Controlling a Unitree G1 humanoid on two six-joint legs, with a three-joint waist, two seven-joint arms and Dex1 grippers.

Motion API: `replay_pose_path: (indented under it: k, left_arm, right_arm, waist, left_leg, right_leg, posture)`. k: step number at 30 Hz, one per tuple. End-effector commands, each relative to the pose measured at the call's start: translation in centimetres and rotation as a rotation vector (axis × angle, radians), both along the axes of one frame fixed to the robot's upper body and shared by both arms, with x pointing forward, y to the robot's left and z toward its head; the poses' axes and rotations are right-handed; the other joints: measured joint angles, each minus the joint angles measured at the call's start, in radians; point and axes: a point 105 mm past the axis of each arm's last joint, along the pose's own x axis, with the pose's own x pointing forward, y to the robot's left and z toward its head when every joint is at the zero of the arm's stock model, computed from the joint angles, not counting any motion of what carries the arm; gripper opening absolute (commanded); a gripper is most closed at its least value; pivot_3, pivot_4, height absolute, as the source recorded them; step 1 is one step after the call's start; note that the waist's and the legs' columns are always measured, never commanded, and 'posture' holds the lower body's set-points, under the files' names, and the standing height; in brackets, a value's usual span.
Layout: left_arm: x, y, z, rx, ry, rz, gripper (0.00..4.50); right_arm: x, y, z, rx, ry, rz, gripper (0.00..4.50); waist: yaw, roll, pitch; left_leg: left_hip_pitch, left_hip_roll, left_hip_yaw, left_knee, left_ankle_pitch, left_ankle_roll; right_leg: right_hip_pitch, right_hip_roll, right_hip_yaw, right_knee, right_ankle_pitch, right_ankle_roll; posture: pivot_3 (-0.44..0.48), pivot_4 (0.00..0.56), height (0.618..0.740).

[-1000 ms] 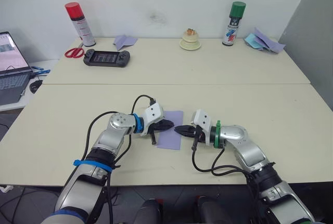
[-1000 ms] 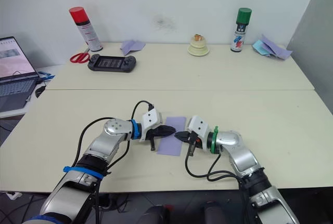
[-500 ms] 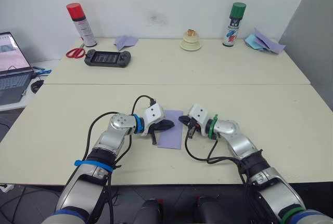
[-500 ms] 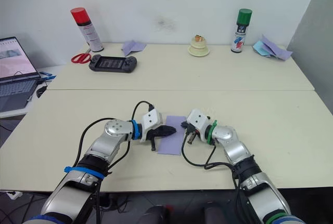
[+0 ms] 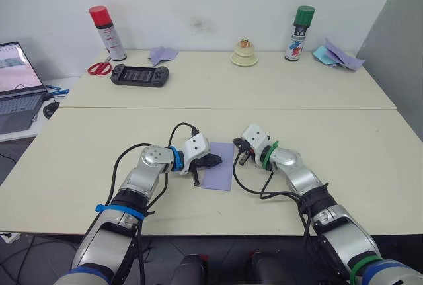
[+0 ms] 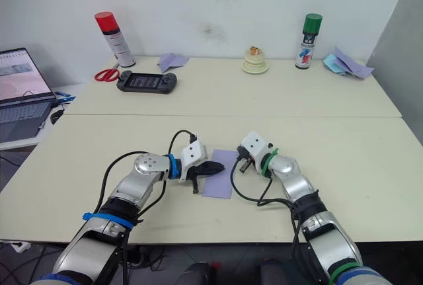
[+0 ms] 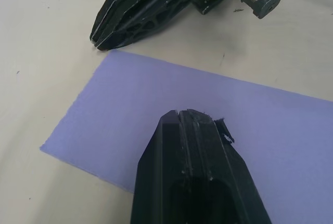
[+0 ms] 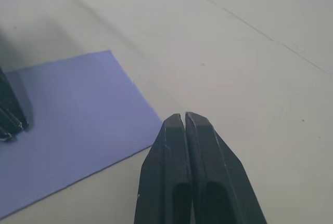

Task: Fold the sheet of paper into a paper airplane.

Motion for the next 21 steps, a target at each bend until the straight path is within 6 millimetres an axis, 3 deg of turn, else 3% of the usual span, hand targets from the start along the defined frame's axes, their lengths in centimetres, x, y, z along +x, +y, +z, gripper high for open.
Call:
replay_pose_path:
  k: [1, 5, 9, 14, 17, 21]
  left_arm:
    - [-1.3, 0.9, -3.2, 0.085, 0.105, 0.005, 0.0]
    - [-1.3, 0.8, -3.2, 0.083, 0.106, 0.004, 0.0]
    - [-1.3, 0.7, -3.2, 0.083, 0.107, 0.001, 0.0]
    - [-1.3, 0.5, -3.1, 0.076, 0.105, -0.002, 0.0]
    - [-0.9, 0.2, -1.6, 0.024, 0.078, 0.006, 0.0]
    - [-0.7, -0.2, 2.5, -0.063, 0.005, -0.014, 0.0]
  right_arm:
    - [-0.7, 0.1, 1.8, 0.092, -0.077, 0.034, 0.1]
    - [-2.2, 0.7, 1.8, 0.098, -0.064, 0.122, 0.1]
    - [-4.5, 1.0, -0.2, 0.032, 0.018, 0.221, 0.1]
    - [-5.5, 1.2, -0.3, 0.03, 0.025, 0.244, 0.1]
    - [-6.1, 1.2, 0.7, 0.024, -0.003, 0.274, 0.1]
    - [-7.0, 0.8, 2.1, -0.035, -0.024, 0.313, 0.1]
  waist:
    - [0.0, 0.0, 0.0]
    - [0.001, 0.001, 0.001]
    - [0.004, 0.001, 0.001]
    - [0.006, 0.001, 0.001]
    - [0.007, 0.001, 0.002]
    - [0.007, 0.002, 0.004]
  left_leg:
    - [0.0, 0.0, 0.0, 0.0, 0.0, 0.0]
    - [0.0, 0.0, 0.0, -0.001, 0.0, 0.0]
    - [-0.001, 0.0, 0.0, -0.001, 0.0, 0.0]
    - [-0.001, 0.001, 0.0, -0.001, 0.0, 0.0]
    - [-0.002, 0.0, 0.0, -0.002, 0.0, 0.0]
    - [-0.011, 0.0, -0.001, -0.001, 0.0, 0.0]
  right_leg:
    - [0.0, 0.0, 0.0, -0.001, 0.0, 0.0]
    - [-0.001, 0.0, 0.0, -0.001, 0.0, 0.0]
    - [-0.001, 0.0, 0.0, -0.002, 0.0, 0.0]
    - [0.0, 0.0, 0.0, -0.005, 0.0, 0.0]
    - [0.0, 0.0, 0.0, -0.006, 0.0, 0.0]
    - [-0.008, 0.0, 0.0, -0.006, 0.0, 0.0]
  posture:
    - [0.0, 0.15, 0.722]
    - [0.0, 0.15, 0.722]
    - [0.0, 0.15, 0.722]
    - [0.0, 0.15, 0.722]
    - [0.0, 0.15, 0.722]
    - [0.0, 0.15, 0.722]
